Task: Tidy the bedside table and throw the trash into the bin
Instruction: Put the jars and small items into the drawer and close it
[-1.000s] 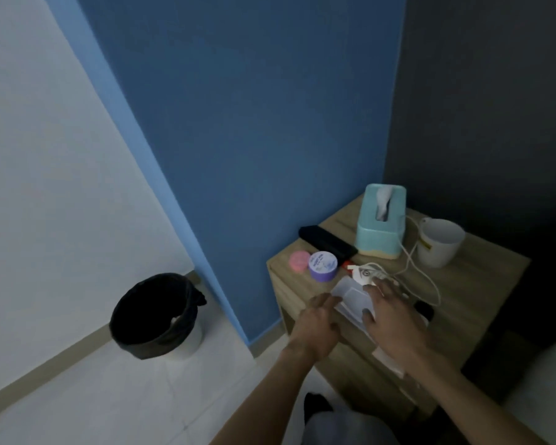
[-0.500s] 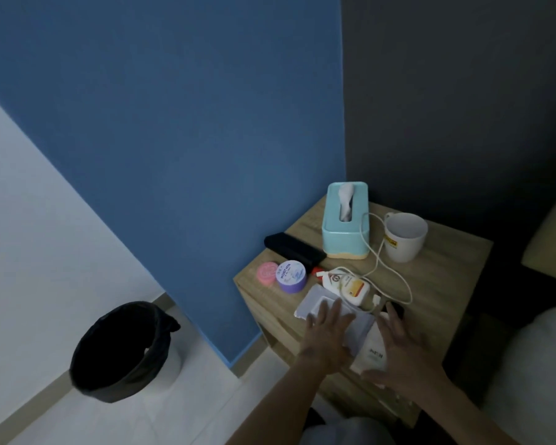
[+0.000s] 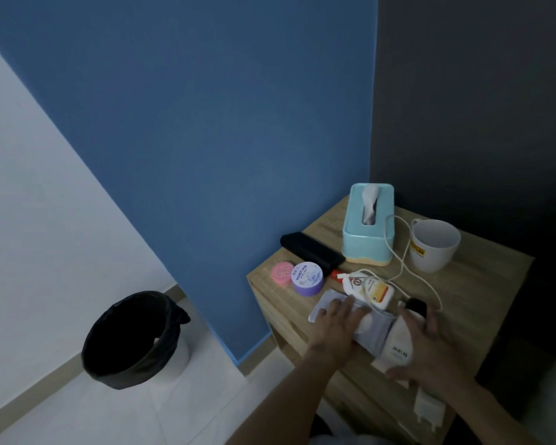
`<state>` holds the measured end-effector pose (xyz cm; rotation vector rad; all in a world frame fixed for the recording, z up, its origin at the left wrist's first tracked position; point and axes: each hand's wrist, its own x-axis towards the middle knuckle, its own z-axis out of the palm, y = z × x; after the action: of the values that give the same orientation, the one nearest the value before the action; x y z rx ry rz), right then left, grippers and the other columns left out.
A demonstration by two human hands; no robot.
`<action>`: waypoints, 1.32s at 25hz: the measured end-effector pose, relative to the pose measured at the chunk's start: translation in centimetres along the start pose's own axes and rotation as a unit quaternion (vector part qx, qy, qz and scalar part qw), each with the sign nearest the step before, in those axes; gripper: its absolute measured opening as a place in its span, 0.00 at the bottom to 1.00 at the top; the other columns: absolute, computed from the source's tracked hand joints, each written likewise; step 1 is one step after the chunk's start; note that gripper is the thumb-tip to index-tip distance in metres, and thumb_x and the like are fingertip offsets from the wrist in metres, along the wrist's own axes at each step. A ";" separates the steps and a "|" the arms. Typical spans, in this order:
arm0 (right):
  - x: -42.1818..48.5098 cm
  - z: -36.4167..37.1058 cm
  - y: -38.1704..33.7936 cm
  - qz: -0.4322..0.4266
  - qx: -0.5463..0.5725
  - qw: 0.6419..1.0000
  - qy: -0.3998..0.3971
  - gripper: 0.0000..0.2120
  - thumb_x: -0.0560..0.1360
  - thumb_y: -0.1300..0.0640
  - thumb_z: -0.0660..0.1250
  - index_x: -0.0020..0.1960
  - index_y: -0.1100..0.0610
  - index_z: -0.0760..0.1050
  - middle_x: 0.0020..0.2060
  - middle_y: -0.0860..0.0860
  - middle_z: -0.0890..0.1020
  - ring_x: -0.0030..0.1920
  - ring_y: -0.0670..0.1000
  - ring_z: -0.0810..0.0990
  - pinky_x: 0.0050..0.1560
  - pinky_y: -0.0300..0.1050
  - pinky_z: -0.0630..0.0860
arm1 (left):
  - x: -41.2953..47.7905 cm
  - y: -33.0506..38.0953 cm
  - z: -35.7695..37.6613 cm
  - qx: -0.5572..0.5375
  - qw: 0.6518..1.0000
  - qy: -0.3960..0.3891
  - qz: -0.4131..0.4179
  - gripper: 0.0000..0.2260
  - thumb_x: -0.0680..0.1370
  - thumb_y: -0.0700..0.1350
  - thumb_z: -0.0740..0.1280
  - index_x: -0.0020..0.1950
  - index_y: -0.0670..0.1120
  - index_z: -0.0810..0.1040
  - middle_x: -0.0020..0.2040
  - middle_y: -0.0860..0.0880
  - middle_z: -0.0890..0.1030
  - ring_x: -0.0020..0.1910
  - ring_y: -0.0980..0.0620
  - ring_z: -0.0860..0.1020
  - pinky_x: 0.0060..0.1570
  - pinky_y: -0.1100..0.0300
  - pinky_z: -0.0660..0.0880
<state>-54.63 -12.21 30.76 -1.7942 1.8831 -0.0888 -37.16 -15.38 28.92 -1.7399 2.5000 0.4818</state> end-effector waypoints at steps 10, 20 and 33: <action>0.9 3.2 -0.2 -0.090 -0.146 0.982 0.083 0.35 0.73 0.31 0.41 0.71 0.50 0.61 0.72 0.59 0.62 0.70 0.64 0.59 0.58 0.71 0.67 | 0.5 0.7 1.7 -0.050 0.999 0.015 0.004 0.32 0.77 0.66 0.49 0.77 0.58 0.40 0.79 0.49 0.38 0.77 0.47 0.36 0.75 0.46 0.38; 2.0 3.4 0.0 -0.078 -0.153 0.975 0.142 0.32 0.75 0.34 0.40 0.72 0.49 0.58 0.73 0.60 0.62 0.73 0.63 0.56 0.63 0.71 0.64 | 2.6 0.2 1.5 -0.078 0.995 0.055 0.025 0.42 0.64 0.70 0.30 0.77 0.55 0.40 0.76 0.50 0.33 0.73 0.49 0.29 0.69 0.51 0.30; 0.9 4.8 0.8 -0.015 -0.141 0.978 0.152 0.37 0.74 0.33 0.36 0.68 0.53 0.68 0.71 0.60 0.66 0.70 0.65 0.60 0.58 0.70 0.69 | 1.1 -0.8 3.2 -0.081 0.995 0.062 0.007 0.31 0.69 0.70 0.33 0.70 0.66 0.29 0.76 0.51 0.31 0.74 0.49 0.28 0.73 0.47 0.33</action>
<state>-53.33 -11.50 26.04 -2.0958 2.1712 -0.1179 -37.27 -15.68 25.46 -1.8651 2.6246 0.6137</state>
